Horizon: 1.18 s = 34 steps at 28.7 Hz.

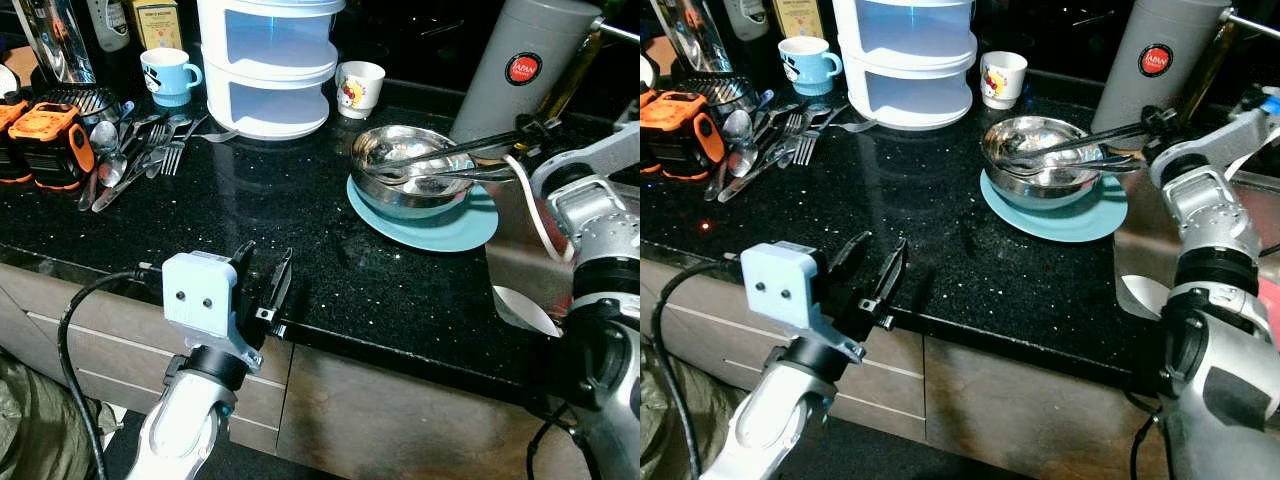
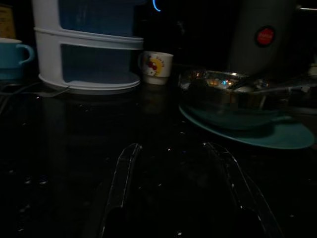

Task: Kitchen organization

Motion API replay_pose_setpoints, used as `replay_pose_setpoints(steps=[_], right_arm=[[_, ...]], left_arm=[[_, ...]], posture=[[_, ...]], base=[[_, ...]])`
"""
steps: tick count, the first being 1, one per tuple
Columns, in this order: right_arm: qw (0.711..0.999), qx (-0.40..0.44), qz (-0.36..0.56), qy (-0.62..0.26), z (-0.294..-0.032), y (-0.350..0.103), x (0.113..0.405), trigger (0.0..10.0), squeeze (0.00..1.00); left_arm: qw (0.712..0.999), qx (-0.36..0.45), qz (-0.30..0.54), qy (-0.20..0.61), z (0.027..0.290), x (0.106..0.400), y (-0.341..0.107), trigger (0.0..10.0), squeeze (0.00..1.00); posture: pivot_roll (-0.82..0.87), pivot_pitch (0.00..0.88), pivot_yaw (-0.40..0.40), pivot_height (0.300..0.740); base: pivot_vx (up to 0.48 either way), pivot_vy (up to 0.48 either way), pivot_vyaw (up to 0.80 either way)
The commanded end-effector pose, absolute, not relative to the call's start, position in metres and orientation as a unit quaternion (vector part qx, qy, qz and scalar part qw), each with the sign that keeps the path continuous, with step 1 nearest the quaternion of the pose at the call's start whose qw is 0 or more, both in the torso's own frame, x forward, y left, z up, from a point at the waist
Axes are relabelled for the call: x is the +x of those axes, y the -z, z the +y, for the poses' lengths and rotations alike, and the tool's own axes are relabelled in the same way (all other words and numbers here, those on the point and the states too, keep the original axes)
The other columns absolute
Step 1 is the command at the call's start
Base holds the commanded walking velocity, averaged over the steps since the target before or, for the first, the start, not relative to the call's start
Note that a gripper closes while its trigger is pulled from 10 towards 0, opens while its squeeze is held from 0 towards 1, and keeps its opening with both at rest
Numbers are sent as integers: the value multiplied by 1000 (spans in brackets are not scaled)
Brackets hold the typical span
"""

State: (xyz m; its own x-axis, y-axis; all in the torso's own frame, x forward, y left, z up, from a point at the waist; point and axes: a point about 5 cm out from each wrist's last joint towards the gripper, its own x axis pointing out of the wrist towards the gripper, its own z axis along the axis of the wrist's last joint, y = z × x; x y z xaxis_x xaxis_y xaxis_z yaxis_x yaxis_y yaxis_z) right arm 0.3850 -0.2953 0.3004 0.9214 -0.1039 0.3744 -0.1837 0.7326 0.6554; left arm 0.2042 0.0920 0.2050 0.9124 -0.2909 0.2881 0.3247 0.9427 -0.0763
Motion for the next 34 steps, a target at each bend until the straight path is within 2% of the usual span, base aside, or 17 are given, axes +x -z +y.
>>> replay_pose_setpoints(steps=[1,9,14,16,19,26,28,29,30,31,32,34], right_arm=[[915,360,-183,-11,-298,-294,385,0,0],[897,387,-212,-22,-297,-304,384,0,0],[860,437,-261,-38,-297,-316,380,0,0],[833,468,-293,-40,-301,-323,377,0,0],[808,490,-324,-41,-306,-331,372,0,0],[806,480,-344,-40,-310,-339,367,0,0],[822,451,-344,-49,-312,-345,364,314,0],[837,423,-341,-65,-309,-347,363,10000,0],[837,423,-341,-65,-309,-347,363,10000,0],[856,384,-332,-102,-298,-350,361,10000,0],[856,384,-332,-102,-298,-350,361,10000,0],[870,342,-310,-171,-277,-350,358,10000,0]], left_arm=[[975,-66,-133,163,91,205,-203,10000,0],[975,-66,-133,163,90,209,-201,10000,0],[975,-66,-134,164,89,211,-200,10000,0],[975,-65,-134,165,90,213,-199,10000,0],[975,-63,-134,166,90,214,-199,10000,0],[975,-62,-136,167,91,216,-197,10000,0],[975,-61,-137,167,91,217,-197,10000,0],[975,-61,-137,167,91,217,-197,10000,0],[975,-61,-137,167,91,217,-197,10000,0],[974,-61,-137,168,91,218,-196,10000,0],[974,-61,-137,168,91,218,-196,10000,0],[974,-62,-137,171,91,219,-196,10000,0]], posture=[[160,35,-55,740],[159,26,-57,740],[162,15,-57,740],[161,8,-54,740],[160,3,-50,740],[163,0,-50,740],[161,0,-49,740],[155,0,-44,740],[155,0,-44,740],[153,0,-44,740],[153,0,-44,740],[149,0,-42,740]], base=[[0,0,0],[0,0,0],[0,0,0],[0,0,0],[0,0,0],[0,0,0],[0,0,0],[0,0,0],[0,0,0],[0,0,0],[0,0,0],[0,0,0]])
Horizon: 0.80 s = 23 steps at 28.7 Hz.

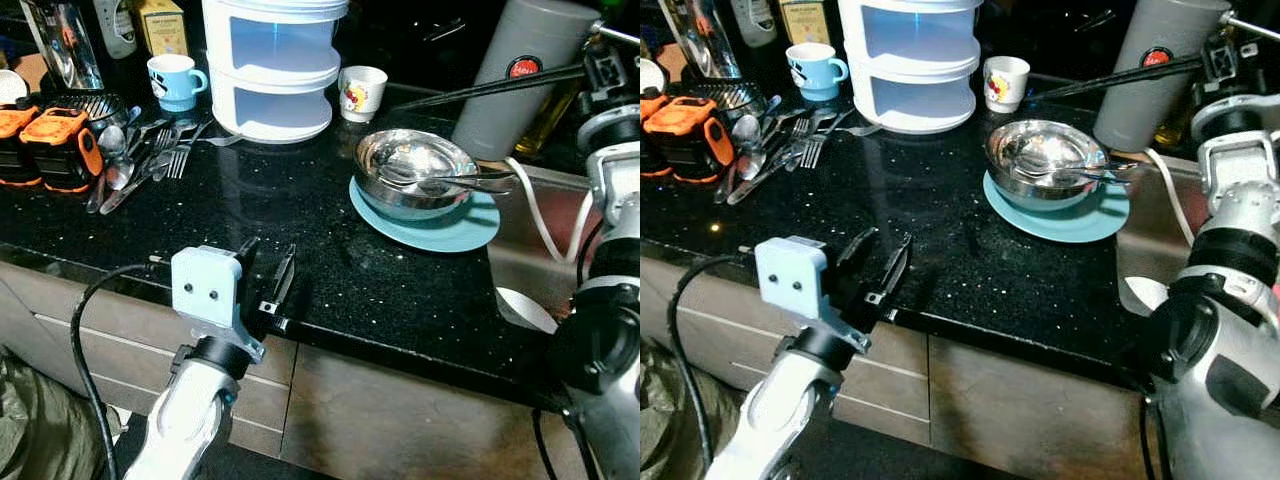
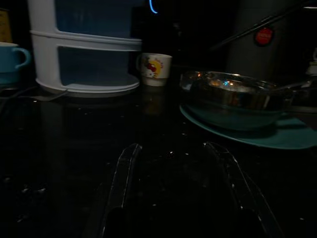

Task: Kitchen organization

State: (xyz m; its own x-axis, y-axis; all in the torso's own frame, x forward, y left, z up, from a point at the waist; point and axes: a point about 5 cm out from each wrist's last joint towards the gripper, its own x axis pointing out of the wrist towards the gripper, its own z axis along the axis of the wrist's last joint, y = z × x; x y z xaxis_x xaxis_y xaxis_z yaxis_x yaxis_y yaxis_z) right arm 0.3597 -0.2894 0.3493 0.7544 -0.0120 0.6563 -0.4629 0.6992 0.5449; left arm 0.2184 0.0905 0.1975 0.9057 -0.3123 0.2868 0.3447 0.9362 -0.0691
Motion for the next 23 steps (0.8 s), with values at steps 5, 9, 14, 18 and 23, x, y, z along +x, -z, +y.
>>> replay_pose_setpoints(steps=[5,9,14,18,23], right_arm=[[855,339,-318,-230,-265,-351,348,10000,0],[846,349,-325,-240,-266,-350,344,10000,0],[831,372,-347,-223,-275,-354,337,10000,0],[836,373,-348,-202,-279,-354,336,10000,0],[876,325,-329,-138,-283,-349,343,10000,0]], left_arm=[[973,-62,-138,173,90,219,-196,10000,0],[973,-62,-138,174,90,220,-196,10000,0],[972,-62,-139,177,90,221,-195,10000,0],[972,-62,-140,178,90,222,-195,10000,0],[972,-61,-141,177,90,222,-195,10000,0]], posture=[[148,0,-39,740],[146,0,-37,740],[144,0,-34,740],[145,0,-36,740],[145,0,-39,740]], base=[[0,0,-788],[0,0,-797],[0,0,-793],[0,0,-800],[0,0,-160]])
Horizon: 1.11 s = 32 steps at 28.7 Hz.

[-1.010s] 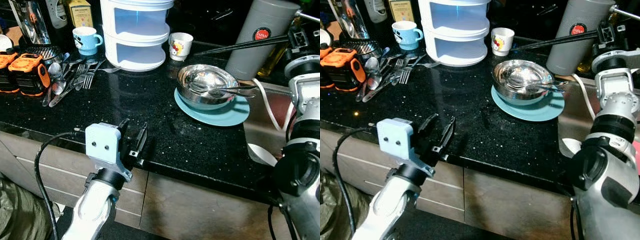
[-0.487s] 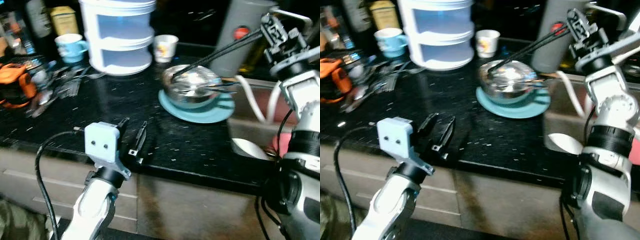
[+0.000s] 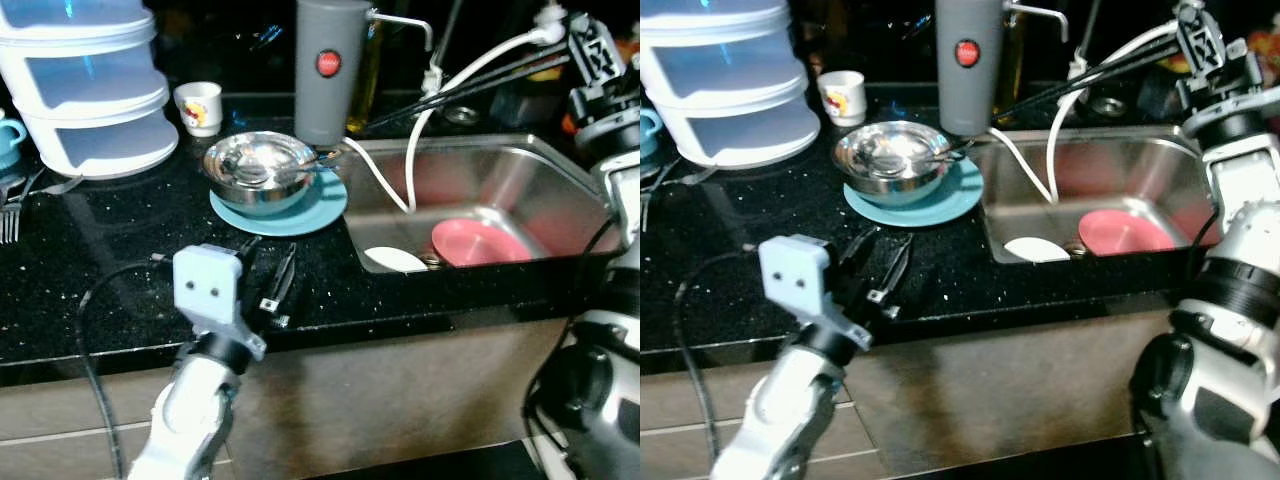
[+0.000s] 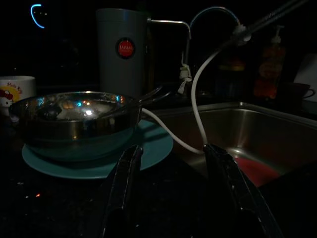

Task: Kitchen organization

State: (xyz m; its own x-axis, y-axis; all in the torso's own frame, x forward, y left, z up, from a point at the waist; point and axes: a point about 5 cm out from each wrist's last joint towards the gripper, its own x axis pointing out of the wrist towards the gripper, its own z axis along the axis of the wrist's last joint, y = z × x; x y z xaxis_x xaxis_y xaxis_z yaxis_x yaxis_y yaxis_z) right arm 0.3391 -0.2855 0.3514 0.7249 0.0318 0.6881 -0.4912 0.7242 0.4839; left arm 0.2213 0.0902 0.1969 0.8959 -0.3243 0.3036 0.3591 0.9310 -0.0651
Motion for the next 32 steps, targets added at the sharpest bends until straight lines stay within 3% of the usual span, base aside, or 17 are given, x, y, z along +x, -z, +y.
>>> replay_pose_setpoints(steps=[1,4,7,13,20,21,22,23,29,31,32], right_arm=[[885,311,-323,-128,-282,-347,345,10000,0],[910,262,-308,-93,-280,-343,349,10000,0],[956,128,-264,-29,-270,-331,359,10000,0],[978,-12,-210,-6,-249,-310,373,10000,0],[979,-97,-174,-39,-220,-286,380,10000,0],[977,-128,-164,-43,-214,-277,381,10000,247],[977,-128,-164,-43,-214,-277,381,10000,247],[978,-129,-160,-48,-210,-271,382,10000,984],[983,-70,-161,-50,-209,-266,381,10000,1000],[983,9,-171,-64,-205,-266,379,10000,992],[980,43,-177,-77,-202,-266,377,10000,643]], left_arm=[[972,-61,-141,176,90,222,-195,10000,0],[972,-61,-142,176,89,222,-194,10000,0],[972,-61,-143,177,89,222,-194,10000,0],[972,-61,-144,177,88,221,-195,10000,0],[972,-61,-145,175,89,221,-195,10000,0],[972,-61,-145,175,89,221,-195,10000,0],[972,-61,-145,175,89,221,-195,10000,0],[972,-61,-145,175,89,220,-195,10000,0],[972,-62,-145,175,88,221,-195,10000,0],[972,-62,-145,176,87,222,-195,10000,0],[972,-62,-146,176,87,222,-195,10000,0]], posture=[[146,0,-39,740],[146,0,-41,740],[146,0,-43,740],[151,0,-48,740],[155,0,-48,740],[155,0,-48,740],[155,0,-48,740],[153,0,-47,740],[150,0,-44,740],[142,0,-51,740],[142,0,-51,740]], base=[[0,0,0],[0,0,0],[0,0,0],[0,0,0],[0,0,0],[0,0,0],[0,0,0],[0,0,0],[0,0,0],[0,0,0],[0,0,0]])
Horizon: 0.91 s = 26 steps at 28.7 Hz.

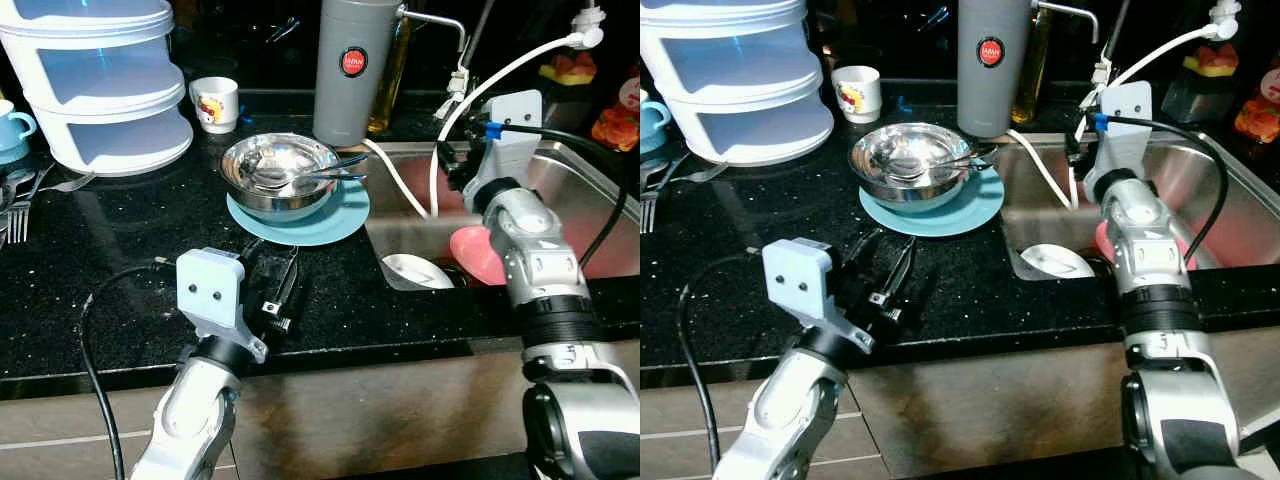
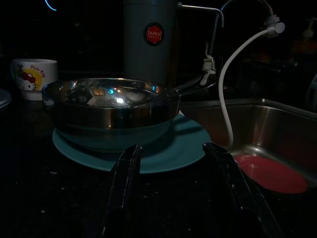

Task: Kitchen organization

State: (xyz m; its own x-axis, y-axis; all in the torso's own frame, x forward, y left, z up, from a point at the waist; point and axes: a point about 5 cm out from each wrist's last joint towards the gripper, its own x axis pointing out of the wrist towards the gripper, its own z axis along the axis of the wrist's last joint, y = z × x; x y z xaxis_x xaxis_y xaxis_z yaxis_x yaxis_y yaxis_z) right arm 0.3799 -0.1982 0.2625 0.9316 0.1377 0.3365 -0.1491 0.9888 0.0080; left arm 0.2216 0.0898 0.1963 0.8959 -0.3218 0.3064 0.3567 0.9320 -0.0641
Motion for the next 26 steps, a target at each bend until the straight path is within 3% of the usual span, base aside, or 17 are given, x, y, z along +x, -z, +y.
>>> replay_pose_setpoints(steps=[1,2,12,15,22,26], right_arm=[[975,78,-186,-95,-197,-269,375,10000,224],[970,99,-193,-106,-194,-270,374,10000,0],[908,299,-235,-175,-180,-269,352,10000,0],[875,361,-255,-200,-178,-275,343,10000,0],[851,381,-256,-255,-168,-281,335,10000,0],[851,362,-236,-299,-149,-282,330,10000,0]], left_arm=[[971,-63,-146,176,87,222,-195,10000,0],[971,-63,-146,176,87,223,-196,10000,0],[971,-65,-147,178,87,223,-196,10000,0],[970,-64,-146,184,88,224,-196,10000,0],[970,-63,-145,186,89,224,-196,10000,0],[971,-58,-144,185,90,226,-195,10000,0]], posture=[[138,0,-55,740],[138,0,-55,740],[110,0,-34,740],[107,0,-26,740],[112,0,-22,740],[141,0,-20,740]], base=[[0,0,0],[0,0,0],[0,0,0],[0,0,0],[0,0,0],[0,0,0]])
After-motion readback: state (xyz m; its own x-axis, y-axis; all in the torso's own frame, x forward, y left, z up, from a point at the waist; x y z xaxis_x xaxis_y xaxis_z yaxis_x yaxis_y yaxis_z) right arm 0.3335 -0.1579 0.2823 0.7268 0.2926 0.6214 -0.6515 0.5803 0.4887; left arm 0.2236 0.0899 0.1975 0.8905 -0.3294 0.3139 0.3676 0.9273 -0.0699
